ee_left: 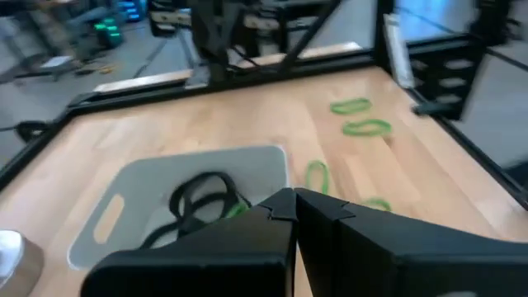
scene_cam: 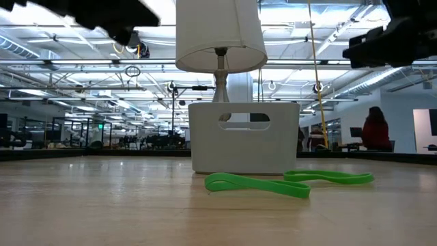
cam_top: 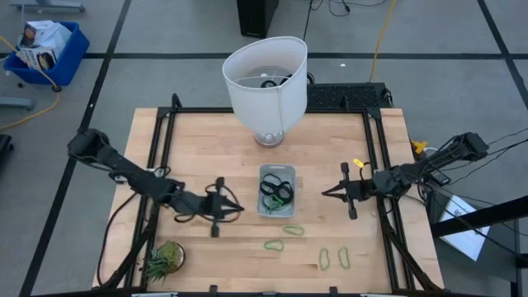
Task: Pick and place rubber bands into bin
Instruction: Put the green rubber band into the gray bin
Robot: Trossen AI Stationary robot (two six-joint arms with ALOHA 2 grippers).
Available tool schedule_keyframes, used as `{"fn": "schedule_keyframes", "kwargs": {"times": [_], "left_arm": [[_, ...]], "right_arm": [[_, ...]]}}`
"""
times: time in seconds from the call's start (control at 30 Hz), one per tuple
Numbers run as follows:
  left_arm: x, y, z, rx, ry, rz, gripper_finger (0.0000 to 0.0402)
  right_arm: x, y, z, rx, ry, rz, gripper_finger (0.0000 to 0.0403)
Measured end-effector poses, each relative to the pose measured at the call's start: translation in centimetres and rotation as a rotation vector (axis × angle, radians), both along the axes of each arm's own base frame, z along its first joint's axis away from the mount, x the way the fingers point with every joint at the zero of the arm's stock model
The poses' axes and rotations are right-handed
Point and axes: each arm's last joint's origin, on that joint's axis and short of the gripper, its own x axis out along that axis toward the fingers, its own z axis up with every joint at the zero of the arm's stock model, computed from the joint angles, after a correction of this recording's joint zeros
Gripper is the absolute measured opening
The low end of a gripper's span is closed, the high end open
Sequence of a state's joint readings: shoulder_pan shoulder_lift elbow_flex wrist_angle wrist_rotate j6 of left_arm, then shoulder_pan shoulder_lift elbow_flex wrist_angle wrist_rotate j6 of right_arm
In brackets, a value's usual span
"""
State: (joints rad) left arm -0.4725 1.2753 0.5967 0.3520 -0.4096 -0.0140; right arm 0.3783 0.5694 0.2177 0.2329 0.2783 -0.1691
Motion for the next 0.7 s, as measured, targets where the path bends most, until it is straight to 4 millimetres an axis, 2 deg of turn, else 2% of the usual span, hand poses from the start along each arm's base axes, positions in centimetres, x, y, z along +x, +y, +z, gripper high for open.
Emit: {"fn": "schedule_keyframes", "kwargs": {"times": [0.2, 0.43, 0.57, 0.7], "left_arm": [[4.4, -3.4, -0.5, 0.001, 0.063, 0.005, 0.0013], [9.2, -8.3, -2.0, -0.002, 0.119, -0.137, 0.0065], [10.8, -10.3, -3.5, 0.032, 0.197, -0.171, 0.0106], [11.9, -11.4, -5.1, 0.048, 0.266, -0.166, 0.0147]], "right_arm": [[-0.3, -0.6, -0.3, -0.012, -0.023, -0.03, 0.0], [-0.5, -0.7, 0.0, 0.005, -0.042, -0.04, 0.0], [-0.5, -0.7, 0.0, 0.021, -0.049, -0.041, 0.0], [-0.4, -0.7, 0.3, 0.032, -0.077, -0.042, 0.0]]}}
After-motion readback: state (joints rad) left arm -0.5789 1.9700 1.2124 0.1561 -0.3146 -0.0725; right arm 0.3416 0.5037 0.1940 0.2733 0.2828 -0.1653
